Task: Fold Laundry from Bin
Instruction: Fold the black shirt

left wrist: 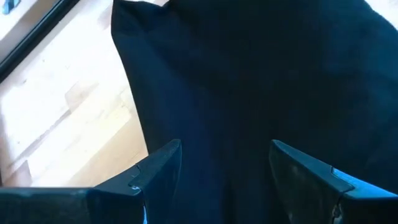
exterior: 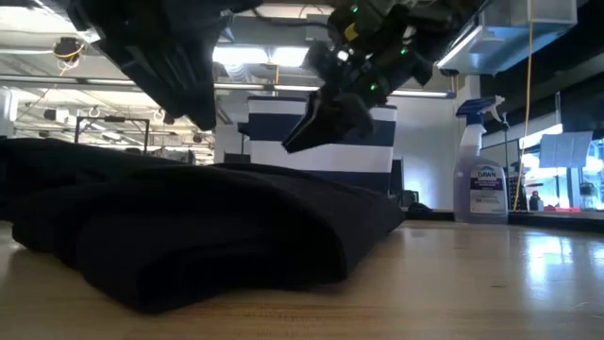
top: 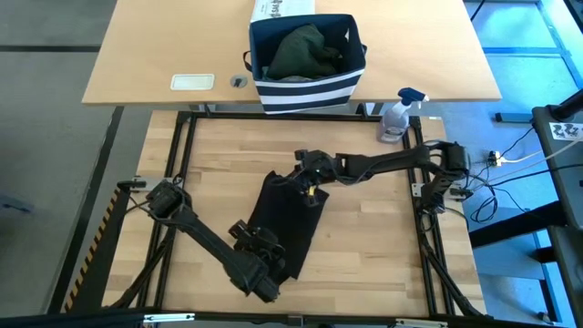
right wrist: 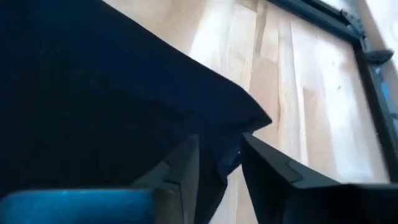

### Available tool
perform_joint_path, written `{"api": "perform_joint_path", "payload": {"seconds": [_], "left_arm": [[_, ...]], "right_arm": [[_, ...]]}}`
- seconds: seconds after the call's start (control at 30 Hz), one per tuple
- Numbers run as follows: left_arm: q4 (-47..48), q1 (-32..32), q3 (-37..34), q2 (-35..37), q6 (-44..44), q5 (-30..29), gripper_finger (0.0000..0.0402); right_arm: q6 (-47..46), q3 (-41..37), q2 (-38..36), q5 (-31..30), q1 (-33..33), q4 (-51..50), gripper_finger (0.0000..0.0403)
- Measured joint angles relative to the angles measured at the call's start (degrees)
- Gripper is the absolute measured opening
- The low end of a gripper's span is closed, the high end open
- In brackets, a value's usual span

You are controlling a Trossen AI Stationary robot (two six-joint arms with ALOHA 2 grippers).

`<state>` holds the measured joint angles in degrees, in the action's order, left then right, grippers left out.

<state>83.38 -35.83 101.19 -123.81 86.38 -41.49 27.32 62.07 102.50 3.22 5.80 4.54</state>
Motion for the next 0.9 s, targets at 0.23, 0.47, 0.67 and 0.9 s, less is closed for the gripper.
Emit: {"api": "perform_joint_path", "payload": {"seconds": [0.23, 0.47, 0.67, 0.9], "left_arm": [[-3.50, -0.78, -5.70, 0.04, 2.21, -2.64, 0.0227], [-5.89, -3.18, -15.91, 9.10, 6.04, -6.85, 0.0194], [-34.28, -0.61, -37.76, 29.38, -10.35, -7.34, 0.0173], [-81.87, 2.87, -54.18, 41.83, -38.79, -1.43, 0.0160]], "right_arm": [[-7.49, 3.55, 4.68, 7.58, 5.20, -0.03, 0.0136], [-8.01, 5.46, 5.46, 9.92, 7.50, 0.05, 0.0188], [-7.87, 5.46, 5.46, 10.60, 7.32, -0.13, 0.0206], [-9.52, 5.46, 5.46, 12.84, 7.30, -0.09, 0.0207]]}}
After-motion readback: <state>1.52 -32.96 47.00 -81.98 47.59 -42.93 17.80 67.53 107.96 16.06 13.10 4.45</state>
